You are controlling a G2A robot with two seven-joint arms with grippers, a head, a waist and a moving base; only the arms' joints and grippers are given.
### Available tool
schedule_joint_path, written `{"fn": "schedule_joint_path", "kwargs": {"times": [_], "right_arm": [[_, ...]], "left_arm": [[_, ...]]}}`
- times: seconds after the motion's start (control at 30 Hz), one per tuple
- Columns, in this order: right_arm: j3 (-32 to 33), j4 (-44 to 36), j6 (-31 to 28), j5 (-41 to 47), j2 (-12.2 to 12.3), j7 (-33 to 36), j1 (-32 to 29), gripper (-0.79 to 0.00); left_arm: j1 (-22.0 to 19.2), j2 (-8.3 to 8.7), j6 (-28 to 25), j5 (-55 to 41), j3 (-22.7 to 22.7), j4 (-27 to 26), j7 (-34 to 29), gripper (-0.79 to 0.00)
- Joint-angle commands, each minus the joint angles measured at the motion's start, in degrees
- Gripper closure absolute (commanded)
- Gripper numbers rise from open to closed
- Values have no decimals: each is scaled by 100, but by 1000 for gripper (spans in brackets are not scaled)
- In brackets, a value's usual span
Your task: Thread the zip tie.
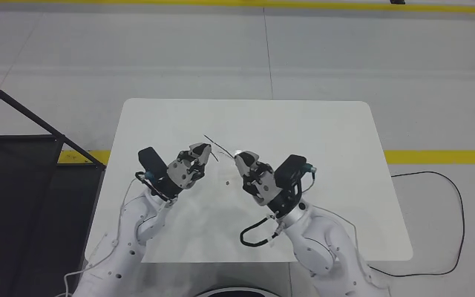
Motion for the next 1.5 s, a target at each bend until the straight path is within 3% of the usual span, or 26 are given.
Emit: {"fn": "schedule_joint_path", "kwargs": {"times": [0.0, 1.47], "right_arm": [[-8, -14, 90, -67, -5, 22, 4, 0], [-28, 74, 74, -302, -29, 43, -26, 0]], "left_arm": [[13, 2, -5, 13, -16, -12, 16, 0], [16, -19, -37, -10, -104, -8, 6, 0]]}}
